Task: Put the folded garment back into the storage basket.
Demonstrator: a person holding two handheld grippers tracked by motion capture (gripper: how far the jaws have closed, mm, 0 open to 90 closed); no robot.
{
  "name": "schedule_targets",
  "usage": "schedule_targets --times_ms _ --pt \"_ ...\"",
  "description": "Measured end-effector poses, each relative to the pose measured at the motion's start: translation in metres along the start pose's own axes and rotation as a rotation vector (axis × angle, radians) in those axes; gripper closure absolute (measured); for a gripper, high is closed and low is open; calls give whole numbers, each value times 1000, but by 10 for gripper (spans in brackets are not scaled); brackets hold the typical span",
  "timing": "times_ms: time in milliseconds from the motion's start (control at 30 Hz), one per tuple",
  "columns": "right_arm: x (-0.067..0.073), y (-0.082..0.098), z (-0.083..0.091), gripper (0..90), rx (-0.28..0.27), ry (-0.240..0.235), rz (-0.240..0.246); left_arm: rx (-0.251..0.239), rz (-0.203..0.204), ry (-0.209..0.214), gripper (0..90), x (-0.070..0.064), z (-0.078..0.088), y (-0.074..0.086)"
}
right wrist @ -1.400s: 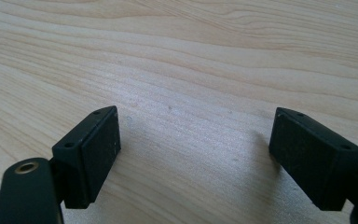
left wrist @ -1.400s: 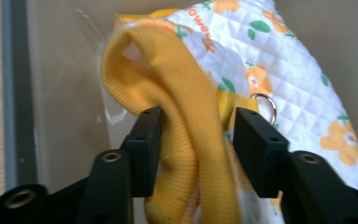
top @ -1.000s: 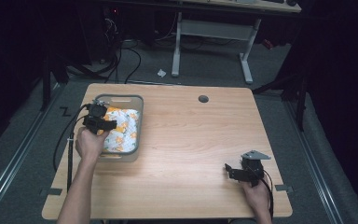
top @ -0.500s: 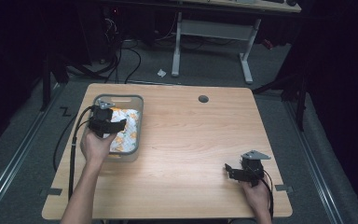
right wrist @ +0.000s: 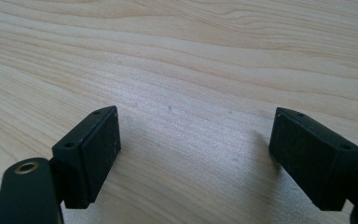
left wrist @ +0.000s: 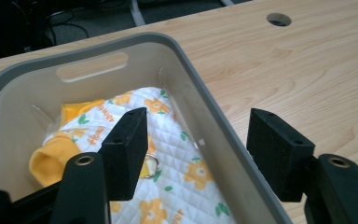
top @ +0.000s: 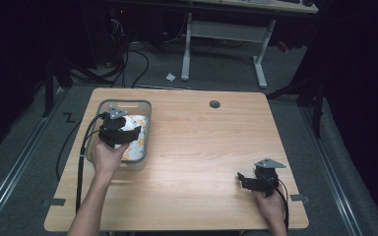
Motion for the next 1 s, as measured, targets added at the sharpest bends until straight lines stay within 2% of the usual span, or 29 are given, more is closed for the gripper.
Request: schedule_targets --times_ms 300,667,833,1000 --pt "0 0 0 165 0 0 0 -33 -6 43 392 -16 10 -2" --pt "0 0 0 165 0 0 0 -51 4 75 391 -25 19 -2" --pt "0 0 0 164 0 0 0 -65 -4 80 390 -28 22 -2" --pt "0 0 0 165 0 0 0 -68 4 104 387 -36 26 0"
Point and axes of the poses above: each handheld gripper's, and its own axes: z roughly backward along the jaws, y roughly out of its underside, x roughly to its left, the point moved 6 cm from there along -z, roughly forward along the jaws, and after that the axes turned 14 degrees about -y, right-handed, at the moved point
